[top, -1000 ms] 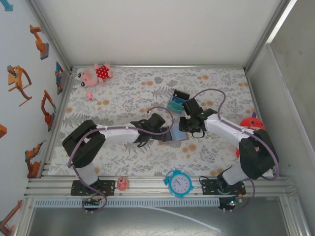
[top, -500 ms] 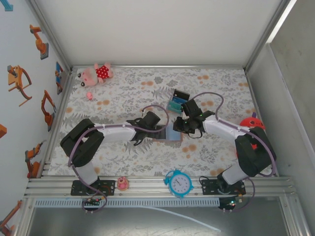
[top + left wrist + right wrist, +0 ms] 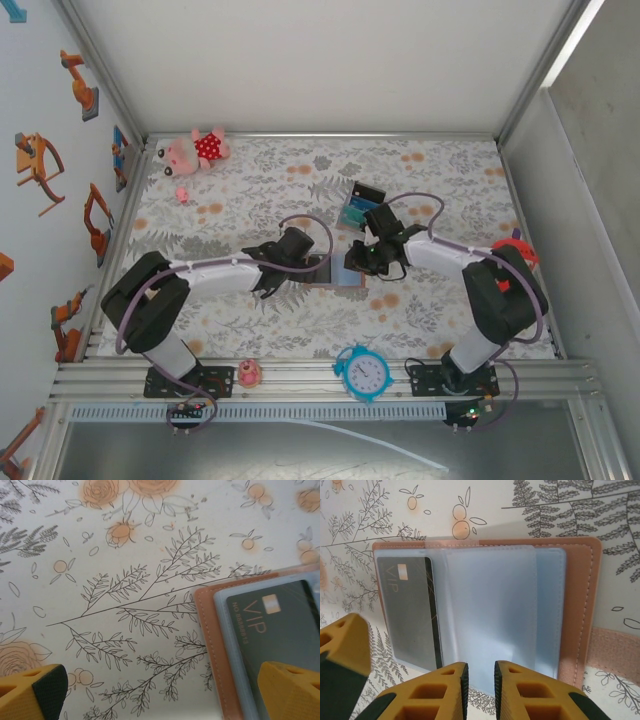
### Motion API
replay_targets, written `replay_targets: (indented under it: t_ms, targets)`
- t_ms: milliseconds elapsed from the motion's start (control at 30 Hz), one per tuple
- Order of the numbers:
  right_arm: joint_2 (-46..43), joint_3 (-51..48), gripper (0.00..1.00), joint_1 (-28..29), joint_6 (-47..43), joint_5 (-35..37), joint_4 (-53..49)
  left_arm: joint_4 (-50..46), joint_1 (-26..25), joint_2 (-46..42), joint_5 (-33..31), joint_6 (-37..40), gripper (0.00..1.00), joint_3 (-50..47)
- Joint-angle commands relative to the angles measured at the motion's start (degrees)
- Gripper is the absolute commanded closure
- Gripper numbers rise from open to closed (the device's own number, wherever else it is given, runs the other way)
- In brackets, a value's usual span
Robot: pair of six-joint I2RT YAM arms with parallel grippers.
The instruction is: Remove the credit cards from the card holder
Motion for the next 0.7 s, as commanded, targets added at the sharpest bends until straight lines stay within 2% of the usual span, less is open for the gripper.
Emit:
replay_targets:
  t_ms: [0, 167, 467, 667]
  targets:
    - [1.6, 4.3, 0.79, 0.8, -2.2, -0.1, -3.5, 1.8, 0.3, -3.2, 1.3, -1.2, 0.03, -1.1]
    - [3.9, 7.7, 0.79, 1.5, -3.1, -1.0, -6.3, 4.7, 0.3, -3.1, 1.7, -2.5, 0.03, -2.4]
    - [8.1, 14.4, 0.79, 1.5, -5.9, -3.5, -11.5, 8.4, 0.3, -1.0, 1.7, -3.1, 0.13, -5.0]
    - [9.8, 16.9, 0.79, 1.7, -6.8, -4.5, -13.6, 11.9, 0.3, -1.1, 2.6, -4.1, 0.15, -8.6]
